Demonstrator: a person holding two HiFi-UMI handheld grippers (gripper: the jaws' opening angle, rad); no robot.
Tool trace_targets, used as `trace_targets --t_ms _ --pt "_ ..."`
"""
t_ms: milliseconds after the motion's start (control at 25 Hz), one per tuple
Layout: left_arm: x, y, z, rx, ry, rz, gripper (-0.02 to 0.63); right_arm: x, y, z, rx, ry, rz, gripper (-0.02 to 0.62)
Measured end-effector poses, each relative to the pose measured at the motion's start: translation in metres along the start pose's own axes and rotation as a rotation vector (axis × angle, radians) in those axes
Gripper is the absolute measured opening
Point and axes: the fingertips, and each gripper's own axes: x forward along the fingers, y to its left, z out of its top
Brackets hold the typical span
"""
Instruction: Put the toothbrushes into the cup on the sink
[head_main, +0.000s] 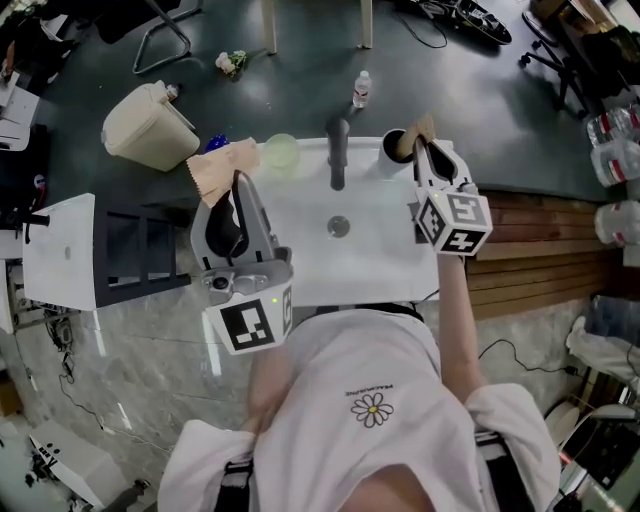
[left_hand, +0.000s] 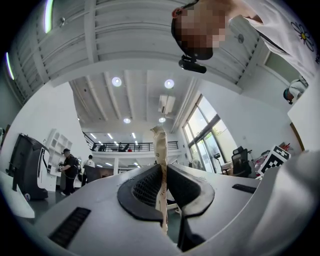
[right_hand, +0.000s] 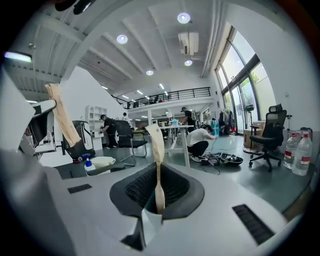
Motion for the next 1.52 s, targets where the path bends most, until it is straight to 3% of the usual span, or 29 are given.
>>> trace_targets --t_ms 480,600,840,1080,1240,1400,1520 --pt "-0.002 -0.002 0.001 0.003 0.017 0.009 0.044 0.009 -0.007 -0.04 0.077 0.092 -0.014 0.022" --pt "-0.005 0.0 0.002 0.006 0.007 0.005 0.044 0.008 -0.008 -0.042 0.102 0.081 -0.022 0.091" --pt "-0.004 0.0 0.001 0.006 0.007 0.0 0.044 0.006 -0.014 -0.031 0.097 0.04 -0.05 0.095" --pt "-0.001 -0.003 0.002 0.009 0.002 -0.013 0.044 -0.009 -0.027 0.019 0.045 -0.109 -0.124 0.098" --pt "0.0 -0.001 0.004 0.005 -0.008 -0.018 0.044 -0.035 -0.017 0.071 -0.007 -0.273 -0.111 0.098" --pt "0.0 -0.004 0.004 0.0 -0.017 -0.025 0.044 -0.061 0.002 0.105 -0.092 -0.373 -0.099 0.096" --pt "0.002 -0.006 0.006 0.002 -0.024 -0.033 0.044 -0.083 0.019 0.123 -0.148 -0.431 -0.099 0.031"
